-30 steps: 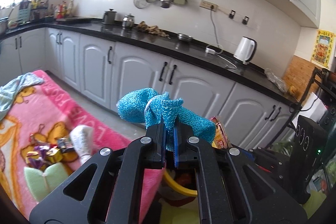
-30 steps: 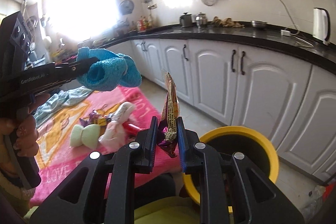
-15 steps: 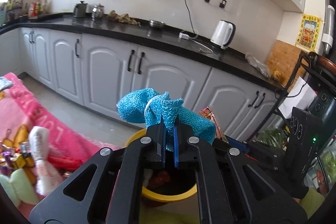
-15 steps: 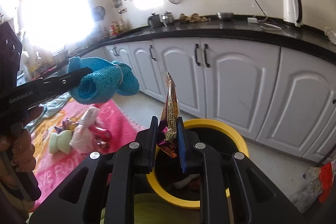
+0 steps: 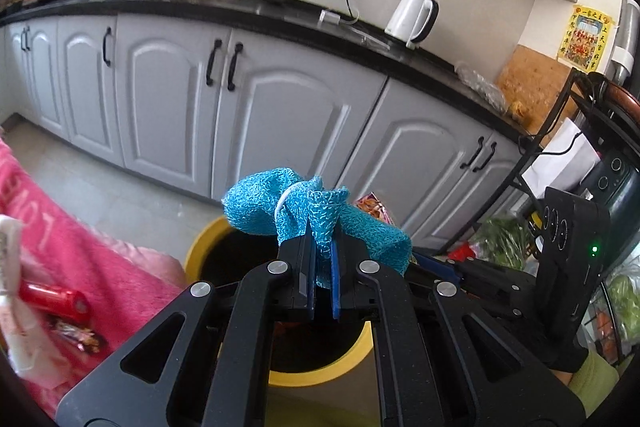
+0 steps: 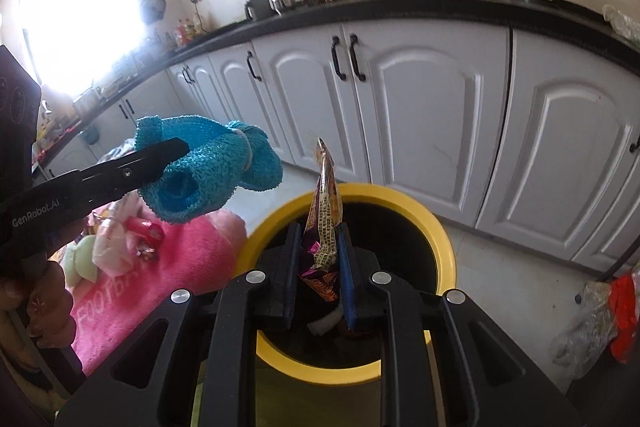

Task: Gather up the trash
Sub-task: 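Carry both items over the yellow bin and open both tools to release them, then move both tools back over the bed toward the white bag and green sponge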

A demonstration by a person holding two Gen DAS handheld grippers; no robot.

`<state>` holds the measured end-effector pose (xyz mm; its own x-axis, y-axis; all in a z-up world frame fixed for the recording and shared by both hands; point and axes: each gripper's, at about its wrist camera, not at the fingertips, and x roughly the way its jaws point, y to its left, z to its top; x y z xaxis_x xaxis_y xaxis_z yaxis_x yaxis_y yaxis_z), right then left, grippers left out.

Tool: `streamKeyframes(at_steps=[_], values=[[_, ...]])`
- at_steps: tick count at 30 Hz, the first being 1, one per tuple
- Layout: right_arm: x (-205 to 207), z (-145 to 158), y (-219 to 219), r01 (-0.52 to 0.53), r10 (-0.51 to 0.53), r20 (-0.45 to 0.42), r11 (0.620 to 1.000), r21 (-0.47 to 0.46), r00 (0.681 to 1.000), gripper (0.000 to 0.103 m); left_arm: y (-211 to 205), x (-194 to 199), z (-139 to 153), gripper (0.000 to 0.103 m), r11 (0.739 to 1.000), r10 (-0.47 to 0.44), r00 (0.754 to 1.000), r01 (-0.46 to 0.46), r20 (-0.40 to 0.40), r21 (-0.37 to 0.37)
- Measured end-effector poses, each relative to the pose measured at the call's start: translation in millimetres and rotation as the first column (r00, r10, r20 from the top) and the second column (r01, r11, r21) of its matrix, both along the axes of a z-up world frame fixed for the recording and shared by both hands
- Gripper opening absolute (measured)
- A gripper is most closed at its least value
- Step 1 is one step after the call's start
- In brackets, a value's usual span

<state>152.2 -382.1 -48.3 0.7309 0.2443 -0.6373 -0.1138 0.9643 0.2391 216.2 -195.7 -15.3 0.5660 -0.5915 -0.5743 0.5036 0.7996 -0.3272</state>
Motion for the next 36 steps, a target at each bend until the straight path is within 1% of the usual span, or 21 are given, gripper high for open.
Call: streamKeyframes(at_steps=[4,7,8,9,10,11,13,14,15,17,18,22,24,25,26,28,29,33,36], values=[[8,-14,-4,0.007,-0.007,-0.036,1.0,0.0,0.999,0.018,-5,14,-18,0.002,1.0,-0.004,0.999,0.004,-0.047,0.002],[17,-25,-6,0.018,-0.018,-0.057,1.0,0.003,0.998,0.022,-5,22,-29,0.003,1.0,0.002,0.998,-0.001,-0.069,0.003],[20,-29,-7,0.024,-0.024,-0.065,1.0,0.006,0.998,0.026,-5,24,-32,0.006,1.0,0.015,0.998,-0.015,-0.068,0.009],[22,-32,-9,0.033,-0.033,-0.074,0.999,0.005,0.997,0.037,-2,26,-35,0.014,0.999,0.038,0.997,-0.036,-0.067,0.023],[23,-35,-10,0.039,-0.038,-0.084,0.999,0.009,0.996,0.041,0,28,-37,0.017,0.999,0.043,0.996,-0.041,-0.072,0.023],[24,-37,-12,0.046,-0.045,-0.089,0.999,0.015,0.995,0.042,3,29,-38,0.019,0.999,0.047,0.996,-0.046,-0.08,0.017],[25,-38,-13,0.052,-0.051,-0.093,0.999,0.015,0.994,0.045,11,30,-40,0.026,0.997,0.072,0.994,-0.07,-0.083,0.018],[25,-38,-13,0.056,-0.054,-0.093,0.998,0.014,0.994,0.047,14,31,-39,0.035,0.996,0.083,0.993,-0.081,-0.079,0.021],[23,-37,-13,0.06,-0.058,-0.089,0.998,0.017,0.994,0.048,18,30,-38,0.038,0.996,0.093,0.993,-0.091,-0.075,0.021],[20,-33,-12,0.058,-0.057,-0.073,0.998,0.016,0.996,0.05,29,28,-34,0.041,0.994,0.113,0.991,-0.113,-0.064,0.015],[19,-31,-10,0.058,-0.057,-0.065,0.998,0.013,0.996,0.051,33,28,-32,0.046,0.992,0.125,0.99,-0.125,-0.058,0.016],[10,-17,-2,0.047,-0.047,-0.006,0.999,0.011,0.999,0.057,51,18,-19,0.06,0.985,0.172,0.985,-0.172,-0.007,0.017],[5,-7,3,0.036,-0.036,0.032,0.999,0.005,0.999,0.061,62,12,-11,0.072,0.98,0.2,0.98,-0.2,0.016,0.013],[2,-4,5,0.032,-0.032,0.049,0.999,0.003,0.998,0.063,66,10,-8,0.074,0.978,0.208,0.978,-0.209,0.023,0.01],[0,0,8,0.03,-0.03,0.062,1.0,-0.001,0.998,0.066,71,7,-5,0.077,0.976,0.219,0.975,-0.22,0.032,0.007],[-6,9,15,0.022,-0.021,0.095,1.0,-0.012,0.995,0.07,80,1,1,0.085,0.97,0.243,0.969,-0.243,0.05,0.006],[-8,12,19,0.016,-0.014,0.109,1.0,-0.018,0.994,0.071,84,-1,4,0.091,0.967,0.255,0.965,-0.256,0.06,0.006],[-15,23,30,-0.004,0.009,0.143,0.999,-0.032,0.99,0.076,100,-13,15,0.092,0.957,0.29,0.953,-0.291,0.084,-0.001],[-20,30,41,-0.025,0.032,0.164,0.999,-0.046,0.986,0.079,113,-23,22,0.092,0.949,0.312,0.944,-0.314,0.108,-0.003]])
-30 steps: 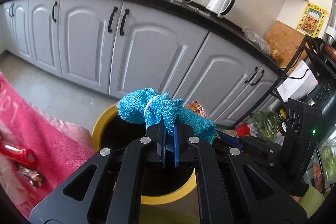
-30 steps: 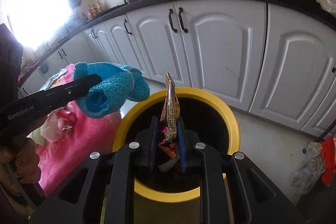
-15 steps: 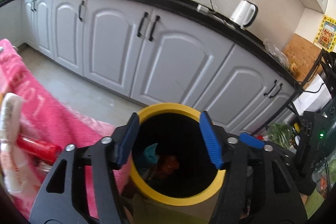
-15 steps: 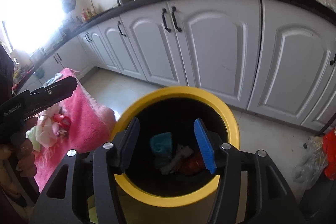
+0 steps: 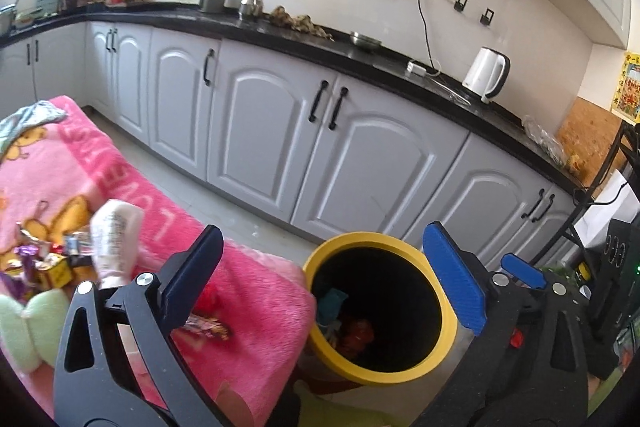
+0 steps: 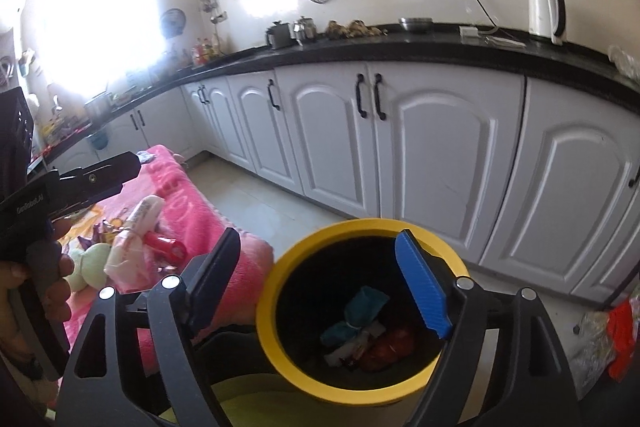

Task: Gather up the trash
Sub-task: 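Move both tools back over the bed toward the white bag and green sponge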

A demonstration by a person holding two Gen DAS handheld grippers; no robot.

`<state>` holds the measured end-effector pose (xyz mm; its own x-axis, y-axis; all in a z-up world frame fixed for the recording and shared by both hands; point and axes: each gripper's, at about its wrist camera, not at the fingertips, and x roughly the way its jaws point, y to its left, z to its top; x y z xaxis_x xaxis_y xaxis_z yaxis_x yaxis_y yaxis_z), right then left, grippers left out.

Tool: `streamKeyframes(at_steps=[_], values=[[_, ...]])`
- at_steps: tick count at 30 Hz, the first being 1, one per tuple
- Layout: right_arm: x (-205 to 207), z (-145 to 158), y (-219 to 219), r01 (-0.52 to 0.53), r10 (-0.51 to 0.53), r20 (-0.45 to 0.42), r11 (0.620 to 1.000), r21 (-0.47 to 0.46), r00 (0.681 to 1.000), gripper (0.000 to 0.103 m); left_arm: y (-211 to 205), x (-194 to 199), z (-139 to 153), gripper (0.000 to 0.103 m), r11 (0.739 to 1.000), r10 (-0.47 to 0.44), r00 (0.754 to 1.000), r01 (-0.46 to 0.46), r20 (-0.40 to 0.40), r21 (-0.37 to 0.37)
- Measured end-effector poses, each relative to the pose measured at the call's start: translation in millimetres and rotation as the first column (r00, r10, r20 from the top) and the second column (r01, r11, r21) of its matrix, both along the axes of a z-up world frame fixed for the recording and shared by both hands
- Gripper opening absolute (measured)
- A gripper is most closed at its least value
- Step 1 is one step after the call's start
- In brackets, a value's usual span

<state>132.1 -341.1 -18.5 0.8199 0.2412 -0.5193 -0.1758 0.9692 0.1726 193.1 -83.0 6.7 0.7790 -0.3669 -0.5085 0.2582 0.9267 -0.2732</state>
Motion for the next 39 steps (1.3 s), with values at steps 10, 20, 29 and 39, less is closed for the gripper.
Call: streamKeyframes(at_steps=[10,20,29,39], values=[[-16,15,32,-0.054,0.056,0.053,0.998,-0.033,0.997,0.084,29,-25,14,0.092,0.998,0.069,0.997,-0.069,0.043,0.001],[-27,27,62,-0.123,0.127,0.083,0.991,-0.053,0.988,0.087,52,-46,20,0.092,0.993,0.117,0.99,-0.118,0.077,0.011],[-32,25,96,-0.208,0.213,0.064,0.975,-0.073,0.975,0.087,83,-58,21,0.092,0.982,0.189,0.979,-0.189,0.074,-0.004],[-33,15,142,-0.313,0.316,0.011,0.945,-0.093,0.949,0.088,135,-69,24,0.092,0.954,0.298,0.952,-0.295,0.073,-0.043]])
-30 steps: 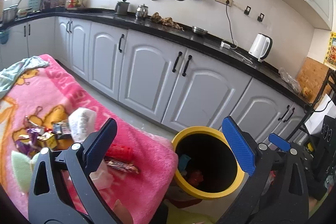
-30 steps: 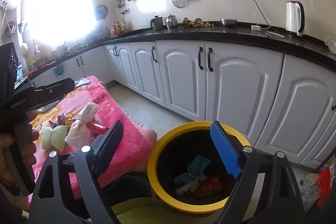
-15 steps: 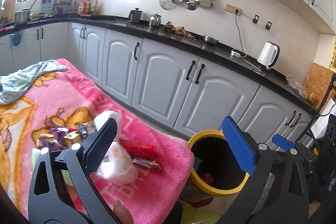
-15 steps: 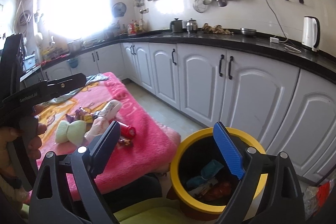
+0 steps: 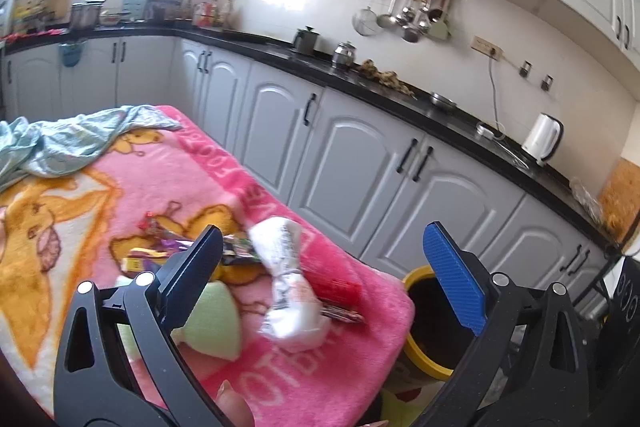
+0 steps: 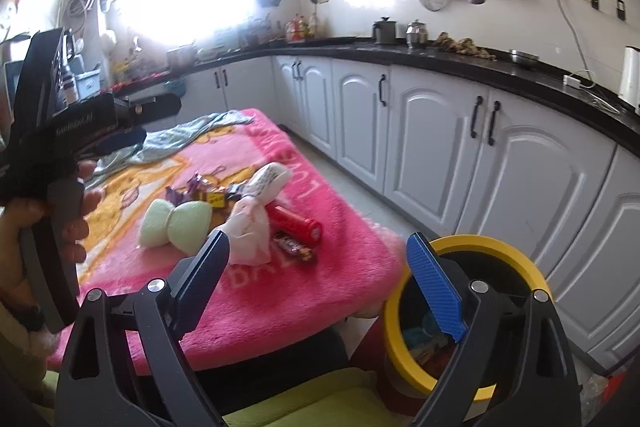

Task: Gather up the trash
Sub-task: 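Move both tools back over the bed toward the white bag and green sponge, then grasp the white plastic bag with the right tool while the left tool grasps the green sponge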

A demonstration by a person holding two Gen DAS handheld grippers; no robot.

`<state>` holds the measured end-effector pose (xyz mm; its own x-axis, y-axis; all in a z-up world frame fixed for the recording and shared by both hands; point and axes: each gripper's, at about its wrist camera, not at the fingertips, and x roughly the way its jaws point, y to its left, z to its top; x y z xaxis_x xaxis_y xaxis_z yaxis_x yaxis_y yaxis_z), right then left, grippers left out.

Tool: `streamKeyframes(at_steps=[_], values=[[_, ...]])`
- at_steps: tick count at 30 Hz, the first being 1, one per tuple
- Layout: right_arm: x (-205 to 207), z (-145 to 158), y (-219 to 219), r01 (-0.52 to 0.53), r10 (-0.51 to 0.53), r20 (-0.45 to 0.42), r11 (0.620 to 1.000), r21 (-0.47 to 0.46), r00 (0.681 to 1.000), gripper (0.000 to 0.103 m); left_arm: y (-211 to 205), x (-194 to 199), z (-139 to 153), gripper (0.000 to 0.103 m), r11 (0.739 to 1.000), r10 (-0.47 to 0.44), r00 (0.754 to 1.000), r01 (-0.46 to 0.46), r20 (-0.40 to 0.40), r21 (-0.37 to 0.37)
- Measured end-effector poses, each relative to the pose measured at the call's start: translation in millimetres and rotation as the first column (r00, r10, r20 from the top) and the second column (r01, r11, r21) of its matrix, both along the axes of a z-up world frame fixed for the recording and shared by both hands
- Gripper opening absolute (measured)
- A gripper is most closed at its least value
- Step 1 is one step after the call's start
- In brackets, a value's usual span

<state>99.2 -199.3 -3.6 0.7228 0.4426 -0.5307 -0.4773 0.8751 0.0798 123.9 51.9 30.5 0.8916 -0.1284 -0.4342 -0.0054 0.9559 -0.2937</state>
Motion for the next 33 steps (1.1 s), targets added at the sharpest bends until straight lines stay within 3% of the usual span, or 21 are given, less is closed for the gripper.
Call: streamKeyframes(at_steps=[17,23,33], values=[[22,-9,80,-0.13,0.131,-0.068,0.991,0.008,0.989,0.09,92,-23,-15,0.092,0.98,0.193,0.98,-0.194,-0.039,-0.042],[39,-26,115,-0.165,0.162,-0.106,0.986,-0.026,0.981,0.091,117,-23,-40,0.092,0.972,0.221,0.969,-0.228,-0.11,-0.051],[80,-67,147,-0.132,0.118,-0.23,0.99,-0.047,0.966,0.091,145,-11,-111,0.092,0.956,0.139,0.948,-0.204,-0.286,-0.213]])
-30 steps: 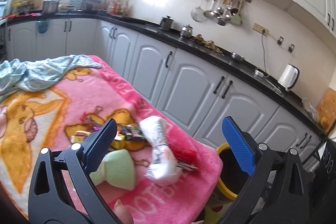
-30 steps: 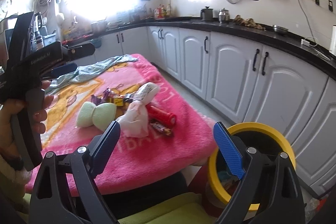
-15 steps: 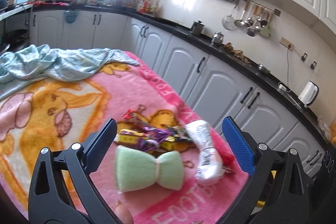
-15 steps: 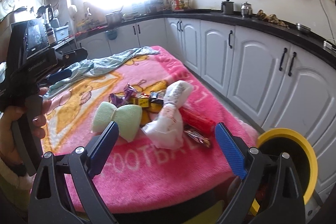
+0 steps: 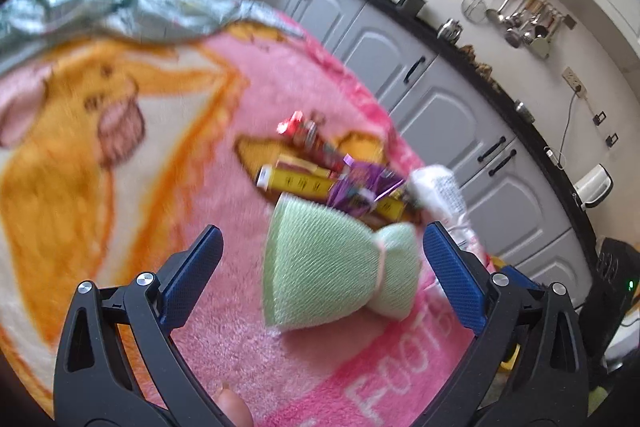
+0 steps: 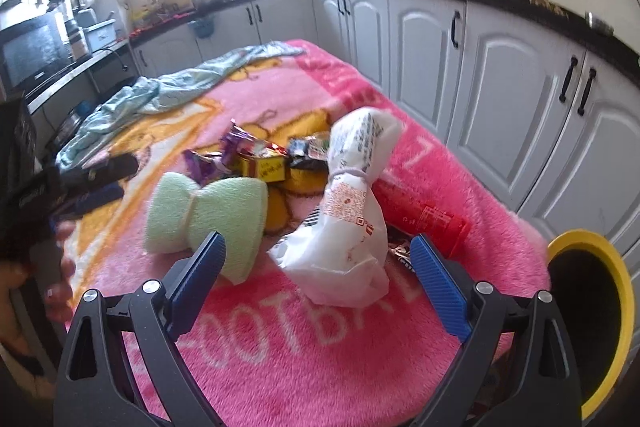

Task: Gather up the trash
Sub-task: 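Grasp the white plastic bag with the right tool while the left tool grasps the green sponge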

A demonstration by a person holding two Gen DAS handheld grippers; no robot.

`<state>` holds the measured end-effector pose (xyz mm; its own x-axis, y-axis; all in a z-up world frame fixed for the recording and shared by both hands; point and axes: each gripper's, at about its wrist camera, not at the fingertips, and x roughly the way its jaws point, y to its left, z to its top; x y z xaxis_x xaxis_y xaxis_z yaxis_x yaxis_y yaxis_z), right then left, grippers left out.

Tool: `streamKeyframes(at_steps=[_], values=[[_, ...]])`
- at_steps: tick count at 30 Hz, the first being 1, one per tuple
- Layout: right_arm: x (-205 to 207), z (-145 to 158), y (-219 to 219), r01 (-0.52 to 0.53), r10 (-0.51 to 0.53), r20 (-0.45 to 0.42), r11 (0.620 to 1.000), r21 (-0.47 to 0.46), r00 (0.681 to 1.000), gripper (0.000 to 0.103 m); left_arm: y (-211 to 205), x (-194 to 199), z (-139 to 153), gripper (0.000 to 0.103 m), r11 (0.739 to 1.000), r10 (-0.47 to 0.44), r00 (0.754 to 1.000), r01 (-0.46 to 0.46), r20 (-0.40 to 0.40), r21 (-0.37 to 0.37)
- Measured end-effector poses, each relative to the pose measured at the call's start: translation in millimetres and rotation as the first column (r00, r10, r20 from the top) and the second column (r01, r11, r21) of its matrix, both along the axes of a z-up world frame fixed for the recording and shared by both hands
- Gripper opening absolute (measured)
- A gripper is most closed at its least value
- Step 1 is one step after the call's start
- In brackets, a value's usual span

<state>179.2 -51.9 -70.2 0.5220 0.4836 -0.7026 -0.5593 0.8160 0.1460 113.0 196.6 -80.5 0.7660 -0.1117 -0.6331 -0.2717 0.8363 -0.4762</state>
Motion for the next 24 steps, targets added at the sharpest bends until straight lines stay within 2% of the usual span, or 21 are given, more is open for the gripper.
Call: streamKeyframes(at_steps=[2,4,7,9,10,14,17,18,19,21,24], values=[[11,-7,1,0.016,-0.016,-0.036,1.0,0.008,0.999,0.09,3,3,-14,0.092,0.999,-0.007,1.0,0.006,-0.023,-0.049],[18,-12,2,0.022,-0.021,-0.062,1.0,0.014,0.998,0.084,4,4,-23,0.092,0.996,-0.012,0.999,0.009,-0.038,-0.084],[29,-25,4,0.033,-0.031,-0.122,0.999,0.015,0.992,0.07,3,5,-33,0.088,0.996,-0.007,0.998,0.001,-0.065,-0.09],[30,-31,2,0.031,-0.027,-0.146,0.999,0.026,0.989,0.062,3,4,-36,0.08,0.996,-0.007,0.997,0.0,-0.074,-0.094],[29,-32,2,0.026,-0.02,-0.146,0.999,0.036,0.989,0.062,2,4,-37,0.078,0.996,-0.006,0.997,-0.001,-0.079,-0.088],[22,-30,3,0.011,-0.005,-0.138,0.999,0.043,0.99,0.049,2,3,-37,0.051,0.996,-0.019,0.997,0.012,-0.077,-0.094],[18,-27,2,-0.007,0.011,-0.116,0.999,0.04,0.993,0.037,0,2,-36,0.046,0.995,-0.034,0.996,0.026,-0.078,-0.098],[17,-26,1,-0.009,0.014,-0.111,0.999,0.039,0.994,0.036,0,1,-35,0.041,0.995,-0.033,0.996,0.025,-0.078,-0.099],[17,-25,1,-0.009,0.014,-0.112,0.999,0.041,0.994,0.036,1,1,-35,0.04,0.994,-0.033,0.996,0.025,-0.077,-0.103],[16,-25,-1,-0.011,0.016,-0.112,0.999,0.046,0.994,0.034,2,-1,-33,0.027,0.993,-0.039,0.997,0.031,-0.073,-0.112],[13,-23,-3,-0.016,0.024,-0.117,0.998,0.068,0.993,0.033,5,-2,-29,0.022,0.991,-0.051,0.997,0.043,-0.059,-0.13]])
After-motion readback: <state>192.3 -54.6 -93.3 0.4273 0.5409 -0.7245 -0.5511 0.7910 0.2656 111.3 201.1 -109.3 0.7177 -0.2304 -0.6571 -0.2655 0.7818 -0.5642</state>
